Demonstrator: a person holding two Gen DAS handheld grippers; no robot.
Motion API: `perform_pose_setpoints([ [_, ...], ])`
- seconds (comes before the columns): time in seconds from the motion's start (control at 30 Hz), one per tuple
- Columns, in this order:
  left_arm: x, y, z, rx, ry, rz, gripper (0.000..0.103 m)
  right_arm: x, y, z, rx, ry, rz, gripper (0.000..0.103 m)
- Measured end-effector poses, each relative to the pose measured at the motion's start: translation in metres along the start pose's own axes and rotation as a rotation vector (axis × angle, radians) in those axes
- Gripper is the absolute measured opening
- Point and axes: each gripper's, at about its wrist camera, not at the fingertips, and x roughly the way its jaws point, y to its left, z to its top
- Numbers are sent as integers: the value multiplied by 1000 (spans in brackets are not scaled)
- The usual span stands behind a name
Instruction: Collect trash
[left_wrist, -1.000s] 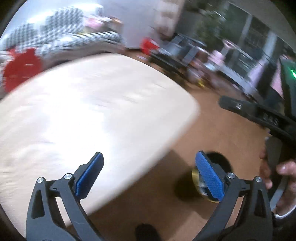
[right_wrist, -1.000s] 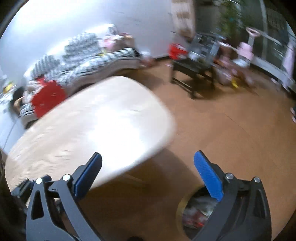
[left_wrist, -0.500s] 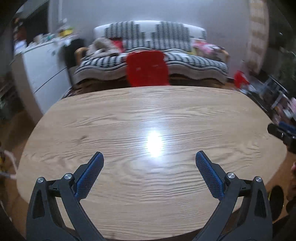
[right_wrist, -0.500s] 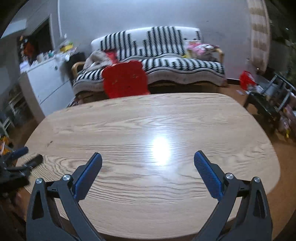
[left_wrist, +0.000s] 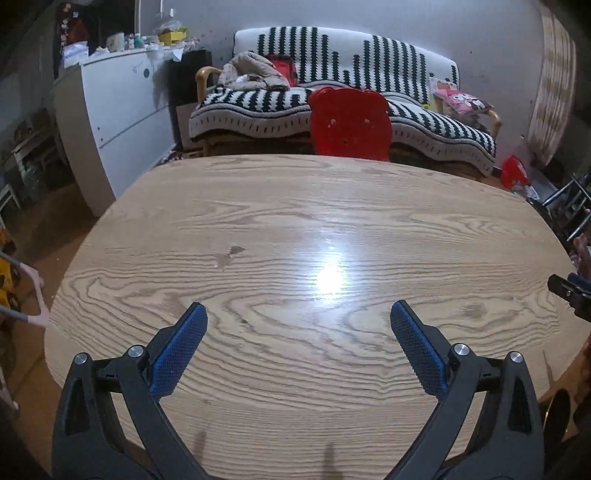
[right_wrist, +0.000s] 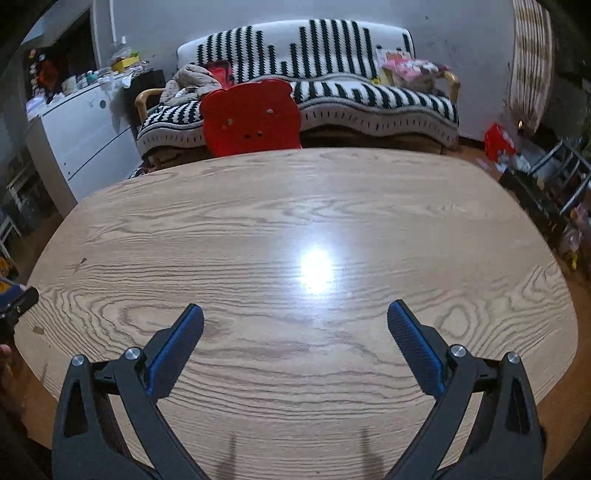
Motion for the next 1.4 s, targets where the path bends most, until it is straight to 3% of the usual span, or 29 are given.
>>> perform_pose_setpoints([
  [1.4,8,-12,-3,-4,18,3,96,-9,-12,-10,10,-2,-7,96],
])
